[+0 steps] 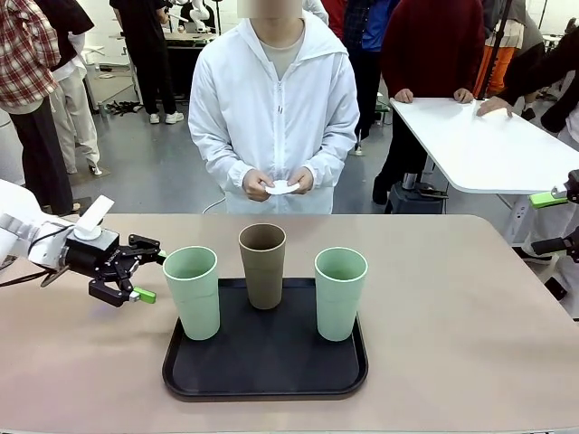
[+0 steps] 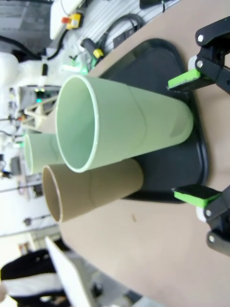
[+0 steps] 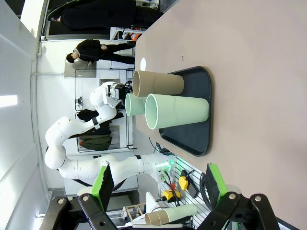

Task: Place coasters on the table and set cups on them.
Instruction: Pick up one Reusable plastic cup and place it on a coaster set by the human.

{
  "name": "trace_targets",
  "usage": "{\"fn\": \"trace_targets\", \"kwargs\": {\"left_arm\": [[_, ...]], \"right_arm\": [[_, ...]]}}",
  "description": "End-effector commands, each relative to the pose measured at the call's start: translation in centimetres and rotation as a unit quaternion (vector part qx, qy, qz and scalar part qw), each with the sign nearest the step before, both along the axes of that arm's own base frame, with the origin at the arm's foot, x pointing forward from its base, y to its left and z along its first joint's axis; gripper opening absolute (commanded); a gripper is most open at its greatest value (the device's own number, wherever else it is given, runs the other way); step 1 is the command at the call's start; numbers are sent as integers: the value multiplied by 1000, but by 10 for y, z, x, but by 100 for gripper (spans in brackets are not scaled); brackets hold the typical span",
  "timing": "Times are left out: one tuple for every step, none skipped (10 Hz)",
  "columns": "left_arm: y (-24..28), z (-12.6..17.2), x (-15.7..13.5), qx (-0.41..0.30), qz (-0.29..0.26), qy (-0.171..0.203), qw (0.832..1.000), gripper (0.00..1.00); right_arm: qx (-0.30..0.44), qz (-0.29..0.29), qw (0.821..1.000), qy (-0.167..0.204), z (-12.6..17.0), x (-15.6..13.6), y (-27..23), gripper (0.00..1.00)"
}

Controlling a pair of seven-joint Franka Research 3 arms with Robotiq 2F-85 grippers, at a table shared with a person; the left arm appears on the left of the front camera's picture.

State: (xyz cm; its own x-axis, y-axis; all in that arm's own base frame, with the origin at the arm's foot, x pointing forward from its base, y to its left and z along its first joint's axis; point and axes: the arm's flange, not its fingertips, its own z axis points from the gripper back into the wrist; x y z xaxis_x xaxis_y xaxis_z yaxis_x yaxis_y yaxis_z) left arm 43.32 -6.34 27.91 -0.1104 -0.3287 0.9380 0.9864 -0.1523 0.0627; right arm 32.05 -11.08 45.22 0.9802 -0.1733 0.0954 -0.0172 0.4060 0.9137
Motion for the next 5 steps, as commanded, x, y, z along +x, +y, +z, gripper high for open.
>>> {"fn": "trace_targets", "kwargs": {"left_arm": [[-12,-7,6,-6,12,-5,1000,100],[-17,-9,7,-6,13,2,1000,100],[-21,-12,7,-4,12,11,1000,100],[-24,-14,6,-2,11,17,1000,100],[-28,-17,6,1,8,25,1000,100]], "right_arm": [[4,3,1000,-3,1,-1,1,100],[4,3,1000,-3,1,-1,1,100],[4,3,1000,-3,1,-1,1,100],[4,3,1000,-3,1,-1,1,100],[4,3,1000,-3,1,-1,1,100]]}}
